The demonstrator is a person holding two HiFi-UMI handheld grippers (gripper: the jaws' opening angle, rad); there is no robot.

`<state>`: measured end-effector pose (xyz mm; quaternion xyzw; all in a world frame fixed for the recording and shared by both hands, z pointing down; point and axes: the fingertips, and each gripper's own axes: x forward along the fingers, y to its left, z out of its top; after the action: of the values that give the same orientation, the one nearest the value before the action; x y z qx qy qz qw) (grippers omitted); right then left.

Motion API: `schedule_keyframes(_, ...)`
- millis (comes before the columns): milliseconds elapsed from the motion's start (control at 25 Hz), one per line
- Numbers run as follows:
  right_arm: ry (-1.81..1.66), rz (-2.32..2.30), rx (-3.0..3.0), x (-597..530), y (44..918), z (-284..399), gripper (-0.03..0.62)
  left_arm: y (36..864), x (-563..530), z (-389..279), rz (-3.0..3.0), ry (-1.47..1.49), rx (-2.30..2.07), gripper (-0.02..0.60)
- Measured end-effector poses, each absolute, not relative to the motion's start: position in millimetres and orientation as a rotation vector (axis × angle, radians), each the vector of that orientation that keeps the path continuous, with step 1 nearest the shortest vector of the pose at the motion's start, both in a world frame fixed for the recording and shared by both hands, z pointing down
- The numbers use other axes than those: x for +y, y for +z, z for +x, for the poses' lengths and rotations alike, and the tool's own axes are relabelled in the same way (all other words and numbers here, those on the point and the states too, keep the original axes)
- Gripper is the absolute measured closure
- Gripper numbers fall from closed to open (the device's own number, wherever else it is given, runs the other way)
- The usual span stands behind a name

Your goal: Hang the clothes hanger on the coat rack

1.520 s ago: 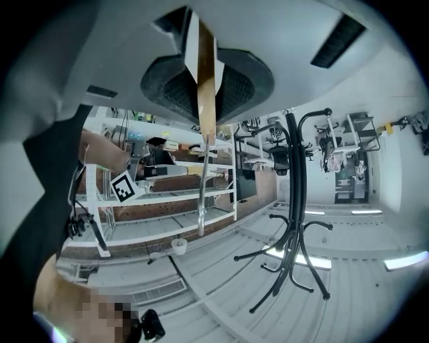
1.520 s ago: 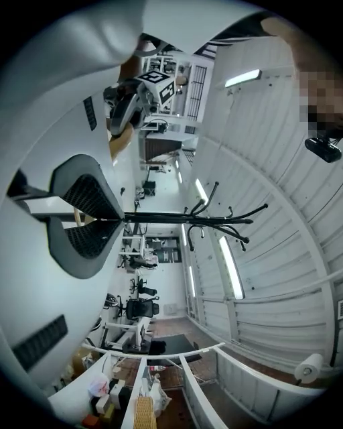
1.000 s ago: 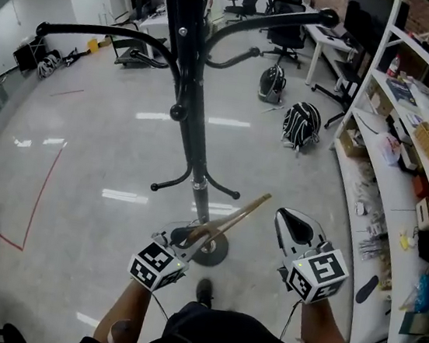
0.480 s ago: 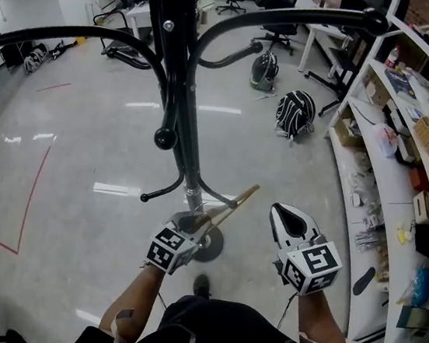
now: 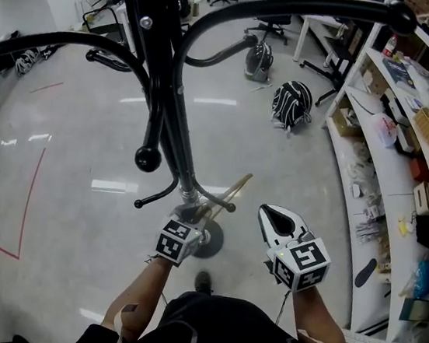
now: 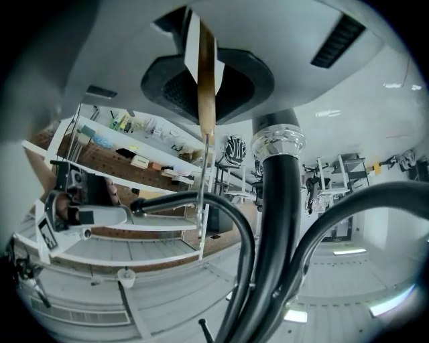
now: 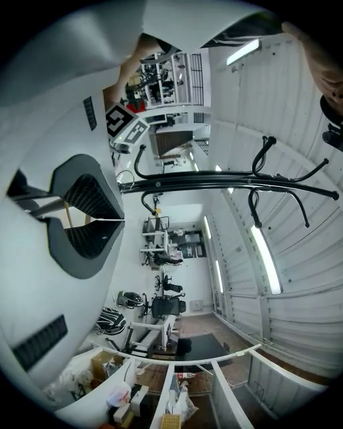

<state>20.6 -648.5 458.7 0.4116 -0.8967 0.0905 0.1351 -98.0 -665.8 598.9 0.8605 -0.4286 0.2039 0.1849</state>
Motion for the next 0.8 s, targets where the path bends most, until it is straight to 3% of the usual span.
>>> schedule_keyframes(800,0.330,1.210,-2.549,-652,485,28,0.585,612,-683,-93,2.371,0.624,-1.282,0.529)
